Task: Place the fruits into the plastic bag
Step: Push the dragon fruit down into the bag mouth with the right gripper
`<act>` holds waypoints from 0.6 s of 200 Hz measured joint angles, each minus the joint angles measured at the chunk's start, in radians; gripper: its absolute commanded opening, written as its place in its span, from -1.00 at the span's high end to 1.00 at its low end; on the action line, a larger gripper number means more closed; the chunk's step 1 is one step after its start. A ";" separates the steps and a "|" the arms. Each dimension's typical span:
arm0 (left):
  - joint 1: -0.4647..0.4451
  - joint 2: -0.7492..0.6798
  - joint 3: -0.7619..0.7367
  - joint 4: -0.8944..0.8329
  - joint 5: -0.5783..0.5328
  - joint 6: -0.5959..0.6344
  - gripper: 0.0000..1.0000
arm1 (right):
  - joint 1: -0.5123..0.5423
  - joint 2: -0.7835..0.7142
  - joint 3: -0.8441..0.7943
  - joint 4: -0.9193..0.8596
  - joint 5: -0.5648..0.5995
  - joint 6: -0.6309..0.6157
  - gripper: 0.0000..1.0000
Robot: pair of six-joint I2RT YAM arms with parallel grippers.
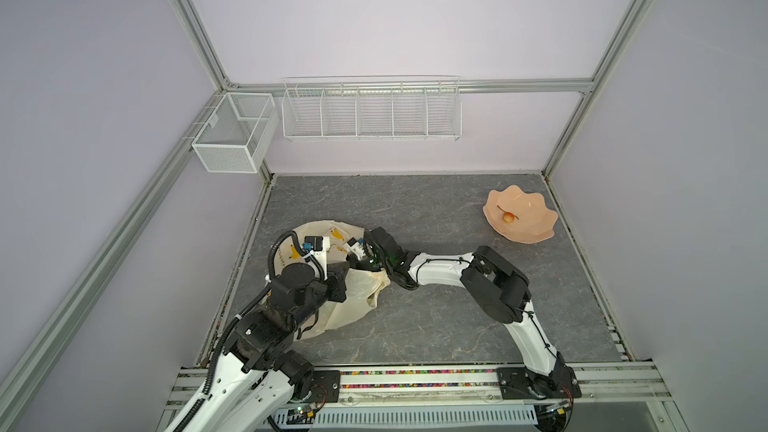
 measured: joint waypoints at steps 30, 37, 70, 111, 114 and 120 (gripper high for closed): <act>0.000 -0.031 -0.001 -0.001 -0.012 -0.006 1.00 | 0.002 -0.026 0.005 -0.090 -0.006 -0.026 -0.76; 0.000 -0.036 -0.002 -0.001 -0.013 -0.009 1.00 | 0.002 -0.034 0.005 -0.119 -0.006 -0.029 -0.76; 0.000 -0.060 -0.002 -0.026 -0.029 -0.035 1.00 | 0.003 -0.044 -0.001 -0.196 -0.006 -0.029 -0.76; 0.000 -0.112 -0.021 -0.062 -0.070 -0.101 1.00 | 0.012 -0.042 0.112 -0.525 0.067 -0.116 -0.75; 0.000 -0.116 -0.024 -0.064 -0.071 -0.107 1.00 | 0.014 -0.042 0.133 -0.559 0.079 -0.130 -0.75; 0.000 -0.122 -0.029 -0.064 -0.071 -0.115 1.00 | 0.019 -0.038 0.177 -0.615 0.100 -0.150 -0.76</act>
